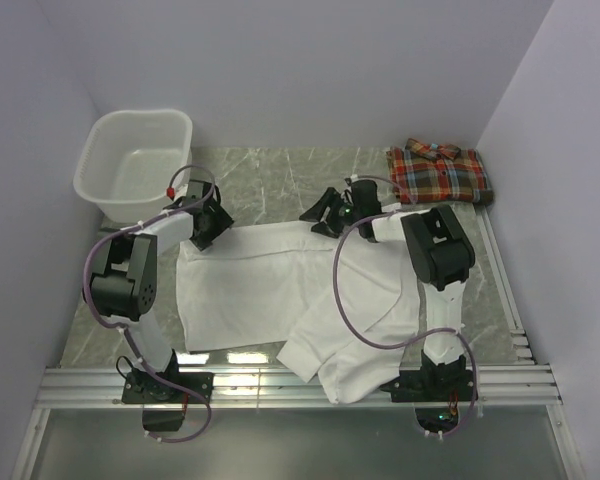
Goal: Fold and stack the long sleeve shirts
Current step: Fold the shirt
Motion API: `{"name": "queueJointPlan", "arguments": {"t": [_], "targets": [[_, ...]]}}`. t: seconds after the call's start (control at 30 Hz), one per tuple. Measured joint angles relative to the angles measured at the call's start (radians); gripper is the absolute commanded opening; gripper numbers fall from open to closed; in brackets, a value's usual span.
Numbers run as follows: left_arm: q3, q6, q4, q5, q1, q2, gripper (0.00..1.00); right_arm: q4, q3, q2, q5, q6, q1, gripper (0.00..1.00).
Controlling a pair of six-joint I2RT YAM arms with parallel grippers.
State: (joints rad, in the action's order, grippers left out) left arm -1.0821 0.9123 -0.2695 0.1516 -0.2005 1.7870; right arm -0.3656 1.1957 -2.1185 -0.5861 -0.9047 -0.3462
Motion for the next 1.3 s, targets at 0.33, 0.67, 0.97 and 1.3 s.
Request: {"name": "queueJointPlan", "arguments": {"t": [0.33,0.67,0.97,1.3], "targets": [[0.001,-0.002,-0.011,0.035,0.051,0.0,0.75,-0.063,-0.126,0.06,0.002,-0.028,0.225,0.69],[0.0,-0.002,-0.014,0.036,0.052,-0.001,0.82,0.057,-0.119,0.111,0.078,0.04,0.455,0.69],[-0.045,-0.075,-0.149,0.127,-0.007,-0.14,0.99,0.396,-0.06,0.373,0.292,0.234,0.451,0.78],[0.005,-0.238,-0.182,0.198,-0.441,-0.446,0.99,0.629,-0.151,0.799,0.489,0.33,0.266,0.82]]}}
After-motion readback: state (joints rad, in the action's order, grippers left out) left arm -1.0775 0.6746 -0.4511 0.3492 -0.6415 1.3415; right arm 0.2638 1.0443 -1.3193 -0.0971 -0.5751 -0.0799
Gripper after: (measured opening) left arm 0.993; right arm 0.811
